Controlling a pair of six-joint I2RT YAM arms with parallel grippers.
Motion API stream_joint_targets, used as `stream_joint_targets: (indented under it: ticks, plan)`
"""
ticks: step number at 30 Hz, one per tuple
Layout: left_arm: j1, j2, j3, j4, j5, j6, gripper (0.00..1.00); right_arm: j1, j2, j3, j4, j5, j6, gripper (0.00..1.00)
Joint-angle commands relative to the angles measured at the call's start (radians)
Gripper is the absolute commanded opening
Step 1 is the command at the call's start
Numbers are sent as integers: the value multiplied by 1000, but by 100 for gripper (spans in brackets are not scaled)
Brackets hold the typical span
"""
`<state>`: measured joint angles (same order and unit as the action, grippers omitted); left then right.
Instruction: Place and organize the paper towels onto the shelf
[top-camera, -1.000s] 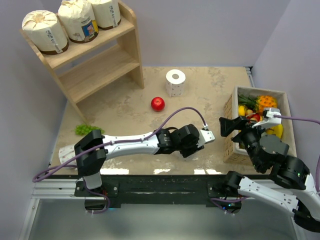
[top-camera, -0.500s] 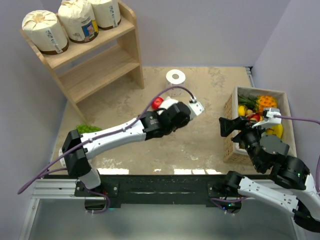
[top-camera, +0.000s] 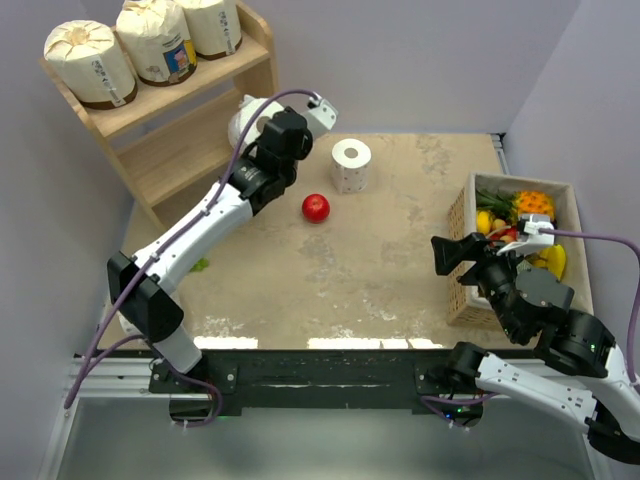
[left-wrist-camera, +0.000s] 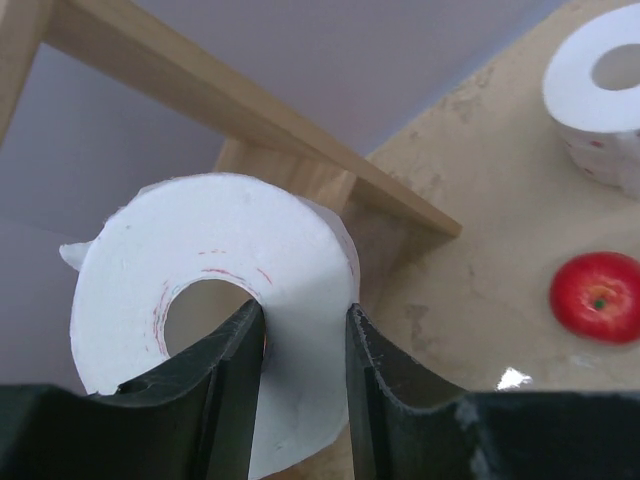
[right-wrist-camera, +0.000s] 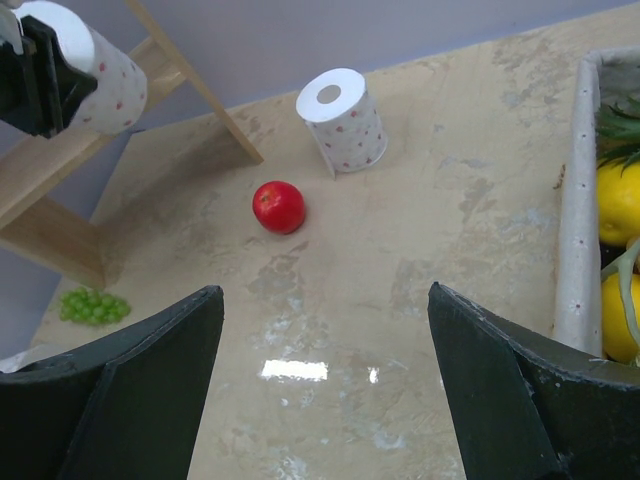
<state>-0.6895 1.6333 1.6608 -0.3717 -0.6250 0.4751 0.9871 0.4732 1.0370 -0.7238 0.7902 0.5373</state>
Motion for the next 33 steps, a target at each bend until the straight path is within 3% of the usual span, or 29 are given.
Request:
stream_joint_targets:
  ticks: [1,19,33]
  plan:
    - [63,66,145,91,17,114,38,-1,13,11,53,-6,-20,87]
    - [162,183,211,155,80,186,40,-1,36,34,70,14,-51,87]
    - [208,197,228,168,96,211,54,-2,45,18,81,15,-51,87]
